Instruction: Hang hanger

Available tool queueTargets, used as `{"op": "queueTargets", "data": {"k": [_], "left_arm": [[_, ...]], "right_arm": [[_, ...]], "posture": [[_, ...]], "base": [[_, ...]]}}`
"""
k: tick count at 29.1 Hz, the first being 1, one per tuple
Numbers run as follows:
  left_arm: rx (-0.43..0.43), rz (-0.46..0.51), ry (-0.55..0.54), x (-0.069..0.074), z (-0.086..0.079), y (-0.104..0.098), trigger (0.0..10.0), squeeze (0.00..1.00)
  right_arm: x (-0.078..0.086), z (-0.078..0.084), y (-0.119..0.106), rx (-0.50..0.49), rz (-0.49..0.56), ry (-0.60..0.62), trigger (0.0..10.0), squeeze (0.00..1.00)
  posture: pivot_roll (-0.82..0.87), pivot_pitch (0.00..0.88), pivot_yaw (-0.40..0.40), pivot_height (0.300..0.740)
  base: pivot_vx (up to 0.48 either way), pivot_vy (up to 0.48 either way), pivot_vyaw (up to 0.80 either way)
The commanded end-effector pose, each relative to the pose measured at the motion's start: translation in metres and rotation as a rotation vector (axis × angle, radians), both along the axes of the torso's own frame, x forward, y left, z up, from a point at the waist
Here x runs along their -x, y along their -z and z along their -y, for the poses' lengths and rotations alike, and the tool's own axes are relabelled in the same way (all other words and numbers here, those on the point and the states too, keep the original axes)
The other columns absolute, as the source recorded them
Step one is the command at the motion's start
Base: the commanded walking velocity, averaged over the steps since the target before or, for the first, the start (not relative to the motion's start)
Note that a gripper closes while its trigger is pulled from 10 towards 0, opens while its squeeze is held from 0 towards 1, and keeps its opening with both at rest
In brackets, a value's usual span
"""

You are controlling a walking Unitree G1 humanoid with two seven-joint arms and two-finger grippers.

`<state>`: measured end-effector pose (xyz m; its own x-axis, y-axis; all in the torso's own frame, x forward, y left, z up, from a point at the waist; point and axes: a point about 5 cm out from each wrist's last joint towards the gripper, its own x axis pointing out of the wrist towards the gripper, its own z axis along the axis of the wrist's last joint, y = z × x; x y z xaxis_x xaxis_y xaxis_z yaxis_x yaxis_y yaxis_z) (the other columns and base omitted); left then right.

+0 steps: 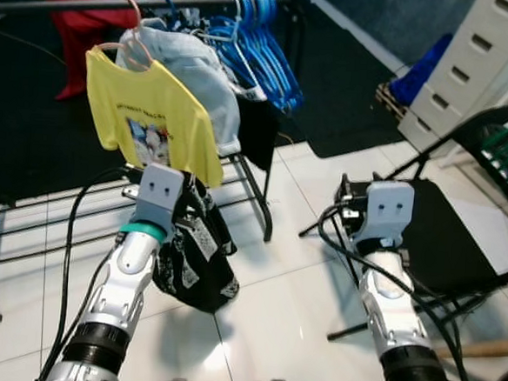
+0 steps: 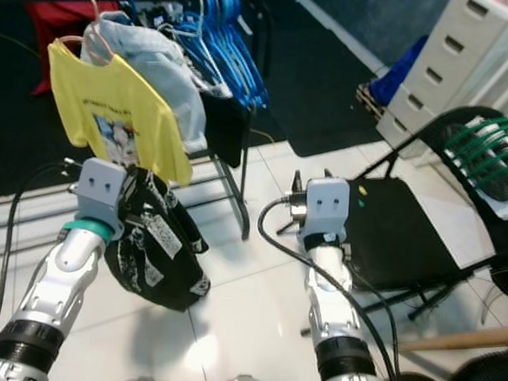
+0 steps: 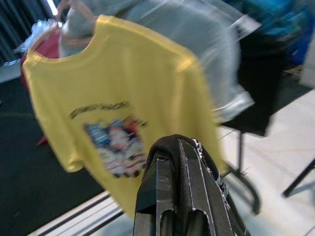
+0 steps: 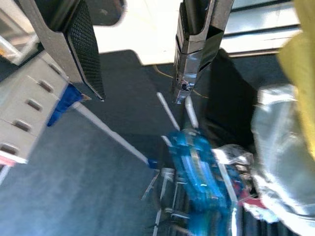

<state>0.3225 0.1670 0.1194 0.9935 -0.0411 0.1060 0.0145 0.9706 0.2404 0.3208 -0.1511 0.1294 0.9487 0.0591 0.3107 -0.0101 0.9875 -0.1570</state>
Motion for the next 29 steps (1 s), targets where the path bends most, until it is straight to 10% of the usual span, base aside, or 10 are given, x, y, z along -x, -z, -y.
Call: {"op": "queueTargets", "data": {"k": [1,15,29], "left_arm": [[0.007,0.028,-0.086,-0.002,-0.010,-0.004,10.0,0.00],[-0.003,0.070,-0.369,0.006,-0.051,-0.010,10.0,0.00],[0.022,0.075,-0.340,0.006,-0.041,-0.011,10.0,0.00]], "right_arm": [[0.001,-0.002,-0.010,0.048,0.042,-0.047,10.0,0.00],[-0.002,-0.013,-0.060,0.129,0.183,-0.198,10.0,0.00],[-0.008,0.001,-0.069,0.145,0.187,-0.105,10.0,0.00]], "posture": [[-0.04,0.023,0.027,0.740],[-0.04,0.030,0.024,0.740],[-0.05,0.034,0.029,0.740]], "base": [[0.480,0.000,0.00],[0.470,0.000,0.00],[0.126,0.000,0.00]]}}
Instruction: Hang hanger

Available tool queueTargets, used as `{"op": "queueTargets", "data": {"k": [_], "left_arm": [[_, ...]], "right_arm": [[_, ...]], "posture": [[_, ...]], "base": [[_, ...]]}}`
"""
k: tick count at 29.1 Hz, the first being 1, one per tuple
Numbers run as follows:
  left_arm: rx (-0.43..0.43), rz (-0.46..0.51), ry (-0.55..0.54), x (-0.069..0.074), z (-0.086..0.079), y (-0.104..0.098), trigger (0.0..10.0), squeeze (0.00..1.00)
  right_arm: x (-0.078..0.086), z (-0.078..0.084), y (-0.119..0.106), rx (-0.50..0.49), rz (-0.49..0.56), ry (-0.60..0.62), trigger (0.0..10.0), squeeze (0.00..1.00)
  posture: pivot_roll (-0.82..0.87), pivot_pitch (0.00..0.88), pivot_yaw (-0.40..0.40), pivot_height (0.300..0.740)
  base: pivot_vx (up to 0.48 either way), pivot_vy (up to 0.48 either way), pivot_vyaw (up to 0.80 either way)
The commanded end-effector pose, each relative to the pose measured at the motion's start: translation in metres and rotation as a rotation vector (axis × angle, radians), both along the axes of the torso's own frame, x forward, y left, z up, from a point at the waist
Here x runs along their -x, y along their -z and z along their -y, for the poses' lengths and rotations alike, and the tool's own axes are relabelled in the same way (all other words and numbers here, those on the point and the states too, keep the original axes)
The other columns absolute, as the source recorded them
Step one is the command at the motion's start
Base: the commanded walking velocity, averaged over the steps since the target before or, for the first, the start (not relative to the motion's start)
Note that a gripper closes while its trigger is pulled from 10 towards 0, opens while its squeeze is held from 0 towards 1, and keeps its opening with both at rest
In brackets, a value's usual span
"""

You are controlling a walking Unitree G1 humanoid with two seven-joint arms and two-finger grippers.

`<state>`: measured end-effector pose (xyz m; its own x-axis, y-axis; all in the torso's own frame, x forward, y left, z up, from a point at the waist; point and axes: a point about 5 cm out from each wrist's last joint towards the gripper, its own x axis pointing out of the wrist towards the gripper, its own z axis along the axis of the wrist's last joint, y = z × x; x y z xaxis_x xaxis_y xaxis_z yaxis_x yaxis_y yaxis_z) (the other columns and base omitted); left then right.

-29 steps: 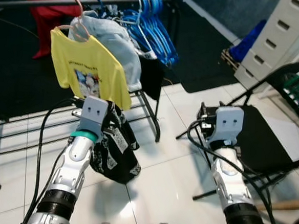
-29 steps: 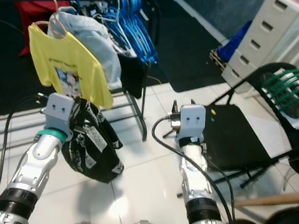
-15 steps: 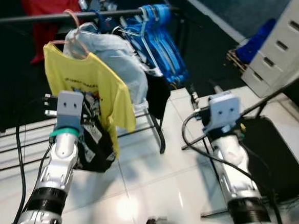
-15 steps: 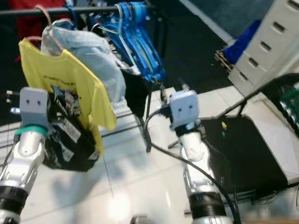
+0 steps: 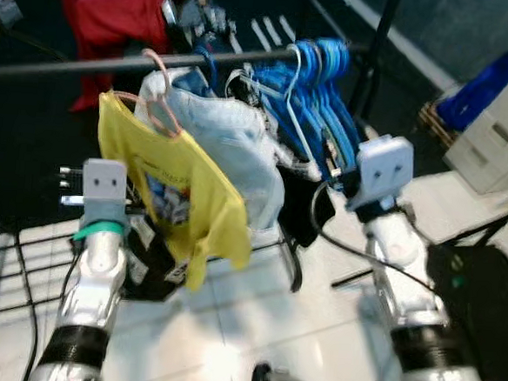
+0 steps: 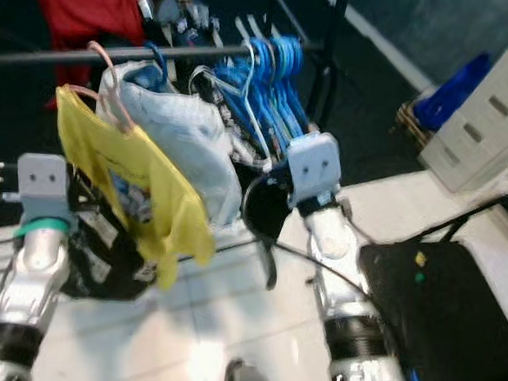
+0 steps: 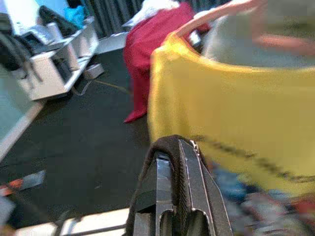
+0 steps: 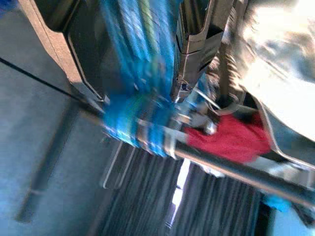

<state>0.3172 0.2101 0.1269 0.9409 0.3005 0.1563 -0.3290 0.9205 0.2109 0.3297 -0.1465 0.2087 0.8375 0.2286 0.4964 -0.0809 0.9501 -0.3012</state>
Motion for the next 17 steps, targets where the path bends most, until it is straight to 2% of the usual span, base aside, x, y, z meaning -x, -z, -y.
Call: {"op": "queueTargets", "data": {"k": [1,5,9,15,17], "left_arm": [[-0.005,0.021,0.009,0.000,0.002,-0.003,10.0,0.00],[-0.005,0.020,0.011,0.000,0.002,-0.004,10.0,0.00],[-0.012,0.024,0.044,-0.001,0.005,-0.007,10.0,0.00],[-0.023,0.024,0.056,-0.001,0.004,-0.010,10.0,0.00],[-0.039,0.025,0.068,-0.001,0.001,-0.014,10.0,0.00]], "right_arm": [[0.000,0.007,0.012,-0.008,-0.051,0.026,10.0,0.00],[-0.001,0.009,0.014,-0.036,-0.070,0.017,10.0,0.00],[-0.004,0.004,0.030,-0.137,-0.212,-0.076,10.0,0.00],[-0.011,0.008,0.041,-0.173,-0.307,-0.068,10.0,0.00],[-0.021,0.004,0.050,-0.151,-0.411,-0.151,10.0,0.00]], "posture": [[-0.05,0.038,0.032,0.740],[-0.05,0.038,0.032,0.740],[-0.03,0.049,0.043,0.740],[-0.02,0.058,0.054,0.740],[0.00,0.080,0.060,0.740]], "base": [[0.000,0.000,0.00],[0.000,0.000,0.00],[0.000,0.000,0.00],[0.000,0.000,0.00],[0.000,0.000,0.00]]}}
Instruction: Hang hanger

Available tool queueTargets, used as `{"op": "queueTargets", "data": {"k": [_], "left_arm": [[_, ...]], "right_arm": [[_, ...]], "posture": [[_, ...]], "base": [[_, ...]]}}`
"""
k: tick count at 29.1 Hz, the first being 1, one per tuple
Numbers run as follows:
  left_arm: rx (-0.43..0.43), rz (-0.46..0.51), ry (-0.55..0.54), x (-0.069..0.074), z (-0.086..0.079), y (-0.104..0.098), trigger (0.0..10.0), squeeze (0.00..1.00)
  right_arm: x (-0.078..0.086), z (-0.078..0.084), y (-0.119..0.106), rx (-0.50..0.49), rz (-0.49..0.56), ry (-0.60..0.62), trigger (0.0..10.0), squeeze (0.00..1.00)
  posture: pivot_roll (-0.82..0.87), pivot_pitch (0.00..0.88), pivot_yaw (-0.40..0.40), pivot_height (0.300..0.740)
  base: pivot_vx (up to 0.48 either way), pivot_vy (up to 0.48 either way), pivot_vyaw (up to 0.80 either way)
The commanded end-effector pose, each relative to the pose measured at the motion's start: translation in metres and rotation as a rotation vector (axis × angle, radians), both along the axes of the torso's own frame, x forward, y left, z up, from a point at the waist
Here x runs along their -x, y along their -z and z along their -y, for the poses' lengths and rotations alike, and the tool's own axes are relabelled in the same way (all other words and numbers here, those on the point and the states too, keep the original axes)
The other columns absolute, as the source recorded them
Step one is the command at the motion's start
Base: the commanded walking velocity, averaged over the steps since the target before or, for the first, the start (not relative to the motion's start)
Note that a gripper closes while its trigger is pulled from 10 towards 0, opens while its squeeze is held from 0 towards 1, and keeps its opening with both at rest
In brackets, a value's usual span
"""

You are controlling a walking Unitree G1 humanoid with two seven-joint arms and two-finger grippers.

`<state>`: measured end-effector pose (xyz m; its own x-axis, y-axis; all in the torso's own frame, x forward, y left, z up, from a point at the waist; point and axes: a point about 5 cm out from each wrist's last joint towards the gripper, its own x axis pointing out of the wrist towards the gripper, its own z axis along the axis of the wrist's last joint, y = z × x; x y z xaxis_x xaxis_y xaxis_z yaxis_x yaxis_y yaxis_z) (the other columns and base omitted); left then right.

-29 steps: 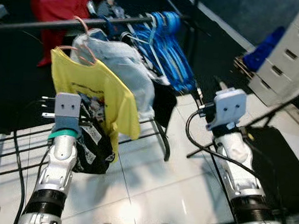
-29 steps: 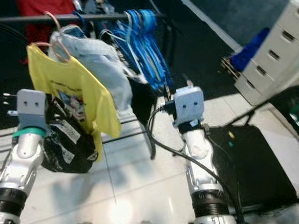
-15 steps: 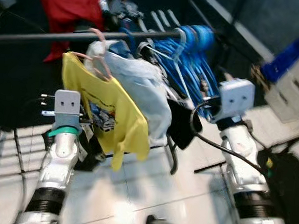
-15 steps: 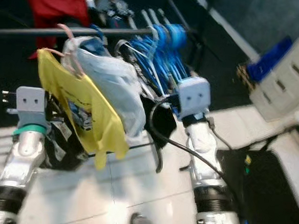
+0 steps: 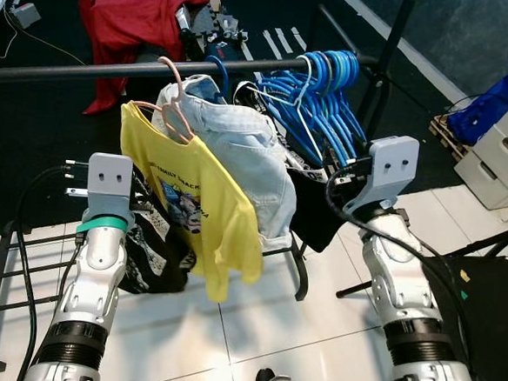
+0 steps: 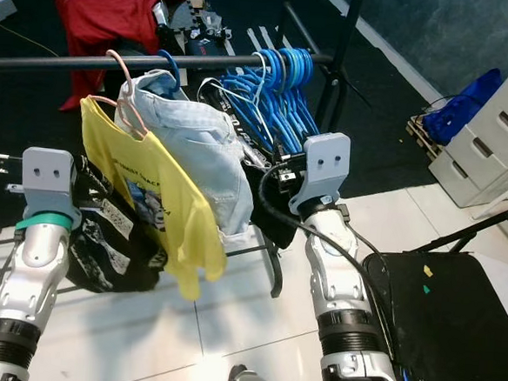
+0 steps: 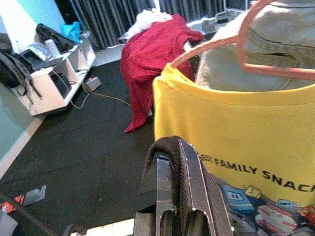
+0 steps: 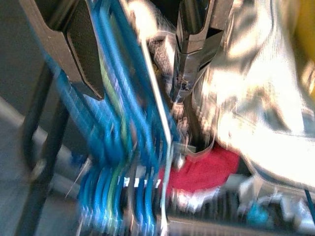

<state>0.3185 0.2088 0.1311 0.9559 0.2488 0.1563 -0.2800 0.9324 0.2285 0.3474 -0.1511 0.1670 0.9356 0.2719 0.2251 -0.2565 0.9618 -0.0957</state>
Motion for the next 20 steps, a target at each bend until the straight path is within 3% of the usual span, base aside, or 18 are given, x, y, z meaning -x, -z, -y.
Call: {"op": "queueTargets", "data": {"k": [1,6,14,20], "left_arm": [[-0.024,0.032,0.019,0.000,-0.001,-0.011,10.0,0.00],[-0.043,0.043,0.022,0.002,-0.005,-0.018,10.0,0.00],[-0.060,0.049,0.010,0.008,-0.011,-0.022,10.0,0.00],[-0.061,0.046,0.013,0.008,-0.010,-0.022,10.0,0.00]], "right_arm": [[-0.004,-0.002,0.009,0.005,-0.067,-0.070,10.0,0.00],[-0.015,-0.003,0.006,0.023,-0.094,-0.117,10.0,0.00],[-0.031,0.001,-0.017,0.067,-0.042,-0.102,10.0,0.00],[-0.033,0.004,-0.017,0.059,-0.048,-0.102,10.0,0.00]], "posture": [[0.00,0.080,0.060,0.740],[0.05,0.108,0.062,0.740],[0.07,0.107,0.060,0.740],[0.07,0.110,0.068,0.740]], "base": [[0.000,0.000,0.00],[0.000,0.000,0.00],[0.000,0.000,0.00],[0.000,0.000,0.00]]}}
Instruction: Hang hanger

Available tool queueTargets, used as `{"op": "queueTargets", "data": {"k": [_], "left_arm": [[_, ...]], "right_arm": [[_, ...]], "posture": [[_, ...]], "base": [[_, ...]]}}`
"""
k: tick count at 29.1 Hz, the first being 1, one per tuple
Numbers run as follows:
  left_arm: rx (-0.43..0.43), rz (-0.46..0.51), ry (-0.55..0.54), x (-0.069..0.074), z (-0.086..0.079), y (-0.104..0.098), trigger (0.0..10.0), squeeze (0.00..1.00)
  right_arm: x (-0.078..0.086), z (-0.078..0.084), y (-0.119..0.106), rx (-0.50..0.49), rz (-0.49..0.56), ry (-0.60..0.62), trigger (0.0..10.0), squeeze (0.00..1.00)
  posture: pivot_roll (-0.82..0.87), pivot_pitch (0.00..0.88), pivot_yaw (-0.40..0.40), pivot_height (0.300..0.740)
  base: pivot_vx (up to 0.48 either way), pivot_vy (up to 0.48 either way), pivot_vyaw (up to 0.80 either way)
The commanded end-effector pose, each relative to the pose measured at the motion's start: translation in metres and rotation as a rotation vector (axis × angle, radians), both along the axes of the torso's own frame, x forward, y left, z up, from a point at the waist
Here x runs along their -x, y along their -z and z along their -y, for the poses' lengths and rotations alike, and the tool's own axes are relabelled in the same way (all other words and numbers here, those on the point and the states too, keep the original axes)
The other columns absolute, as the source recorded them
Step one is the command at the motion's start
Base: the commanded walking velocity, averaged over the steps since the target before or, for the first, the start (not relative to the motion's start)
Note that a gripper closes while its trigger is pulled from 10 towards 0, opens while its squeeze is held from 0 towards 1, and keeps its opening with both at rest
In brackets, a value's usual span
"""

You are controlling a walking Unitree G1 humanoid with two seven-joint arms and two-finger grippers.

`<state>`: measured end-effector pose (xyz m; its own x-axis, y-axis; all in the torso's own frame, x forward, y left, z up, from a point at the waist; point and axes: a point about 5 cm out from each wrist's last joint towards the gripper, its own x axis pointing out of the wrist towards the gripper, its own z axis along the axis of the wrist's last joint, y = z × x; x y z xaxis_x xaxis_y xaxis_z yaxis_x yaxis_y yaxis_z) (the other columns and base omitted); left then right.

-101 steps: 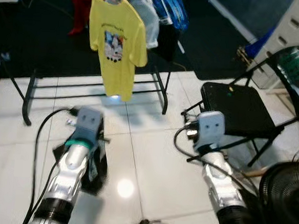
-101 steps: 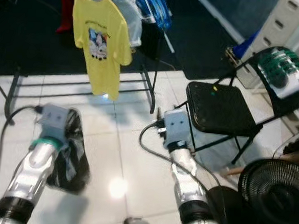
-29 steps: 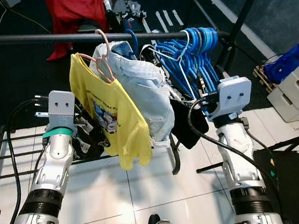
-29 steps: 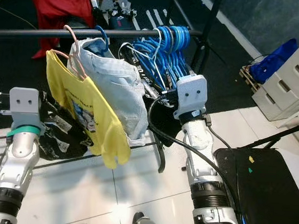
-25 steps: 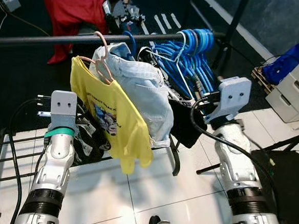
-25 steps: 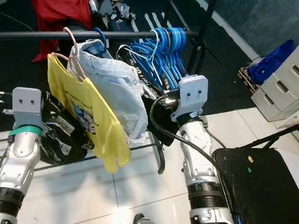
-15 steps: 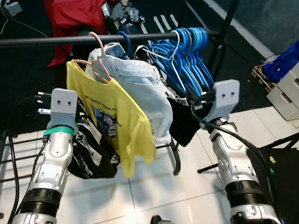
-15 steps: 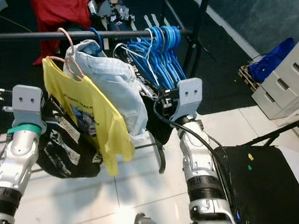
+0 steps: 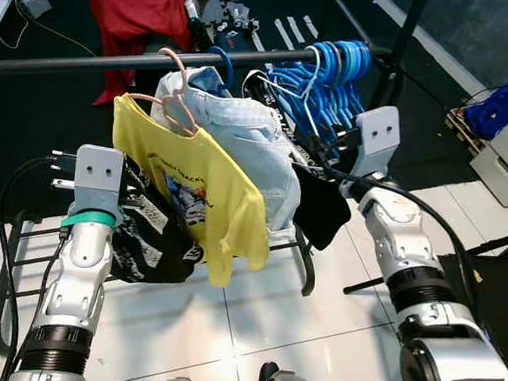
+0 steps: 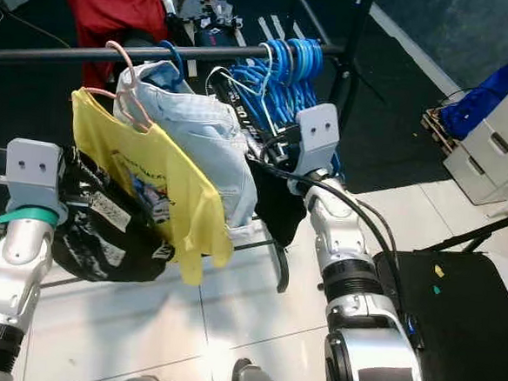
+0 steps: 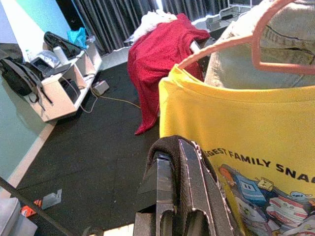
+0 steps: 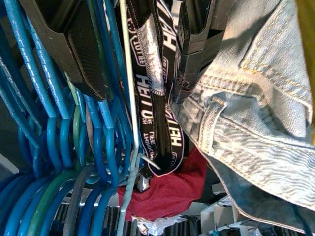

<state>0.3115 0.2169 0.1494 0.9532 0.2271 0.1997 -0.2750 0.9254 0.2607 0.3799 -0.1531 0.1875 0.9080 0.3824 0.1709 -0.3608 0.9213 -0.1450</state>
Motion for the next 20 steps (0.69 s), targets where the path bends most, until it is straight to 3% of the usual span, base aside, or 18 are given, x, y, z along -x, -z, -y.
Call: {"op": "queueTargets", "data": {"k": [1,4,5,6,7,10,11,12,16,17,18,19,20], "left_arm": [[-0.016,0.012,-0.001,0.001,-0.002,-0.004,10.0,0.00],[-0.017,0.010,0.004,0.001,-0.002,-0.005,10.0,0.00],[-0.020,0.007,0.010,0.000,-0.001,-0.005,10.0,0.00],[-0.020,0.007,0.010,0.000,-0.001,-0.005,10.0,0.00],[-0.023,0.004,0.015,0.000,-0.001,-0.006,10.0,0.00],[-0.025,0.002,0.018,0.000,-0.001,-0.007,10.0,0.00],[-0.026,0.000,0.020,-0.001,-0.001,-0.007,10.0,0.00],[-0.025,-0.001,0.021,-0.001,0.000,-0.007,10.0,0.00],[-0.025,-0.001,0.022,-0.001,0.000,-0.007,10.0,0.00],[-0.024,-0.002,0.023,-0.001,0.001,-0.007,10.0,0.00],[-0.022,-0.004,0.025,-0.002,0.002,-0.006,10.0,0.00],[-0.021,-0.005,0.026,-0.002,0.003,-0.006,10.0,0.00],[-0.019,-0.007,0.027,-0.002,0.003,-0.006,10.0,0.00]], "right_arm": [[0.000,0.002,0.003,-0.004,-0.012,0.005,10.0,0.00],[-0.001,0.004,0.005,-0.003,-0.017,0.008,10.0,0.00],[-0.001,0.005,0.007,-0.009,-0.023,0.016,8.5,0.00],[-0.001,0.005,0.007,-0.009,-0.023,0.016,8.5,0.00],[-0.002,0.007,0.008,-0.014,-0.026,0.026,3.9,0.00],[-0.003,0.008,0.008,-0.021,-0.023,0.035,3.2,0.00],[-0.004,0.009,0.005,-0.025,-0.010,0.047,1.2,0.00],[-0.005,0.010,0.002,-0.029,0.005,0.056,4.6,0.00],[-0.005,0.010,0.000,-0.032,0.015,0.061,4.6,0.00],[-0.006,0.010,-0.003,-0.026,0.031,0.064,10.0,0.00],[-0.007,0.010,-0.009,-0.016,0.056,0.067,0.0,0.00],[-0.007,0.010,-0.012,-0.009,0.074,0.068,0.0,0.00],[-0.007,0.009,-0.016,-0.003,0.088,0.059,9.8,0.00]], "posture": [[0.07,0.110,0.068,0.740],[0.07,0.114,0.078,0.740],[0.07,0.115,0.085,0.740],[0.07,0.115,0.085,0.740],[0.07,0.116,0.088,0.740],[0.07,0.115,0.088,0.740],[0.07,0.113,0.089,0.740],[0.07,0.112,0.089,0.740],[0.07,0.112,0.089,0.740],[0.07,0.109,0.090,0.740],[0.06,0.107,0.090,0.740],[0.06,0.107,0.090,0.740],[0.06,0.106,0.091,0.740]], "base": [[0.000,0.000,0.00],[0.000,0.000,0.00],[0.000,0.000,0.00],[0.000,0.000,0.00],[0.000,0.000,0.00],[0.000,0.000,0.00],[0.000,0.000,0.00],[0.000,0.000,0.00],[0.000,0.000,0.00],[0.000,0.000,0.00],[0.000,0.000,0.00],[0.000,0.000,0.00],[0.000,0.000,0.00]]}}
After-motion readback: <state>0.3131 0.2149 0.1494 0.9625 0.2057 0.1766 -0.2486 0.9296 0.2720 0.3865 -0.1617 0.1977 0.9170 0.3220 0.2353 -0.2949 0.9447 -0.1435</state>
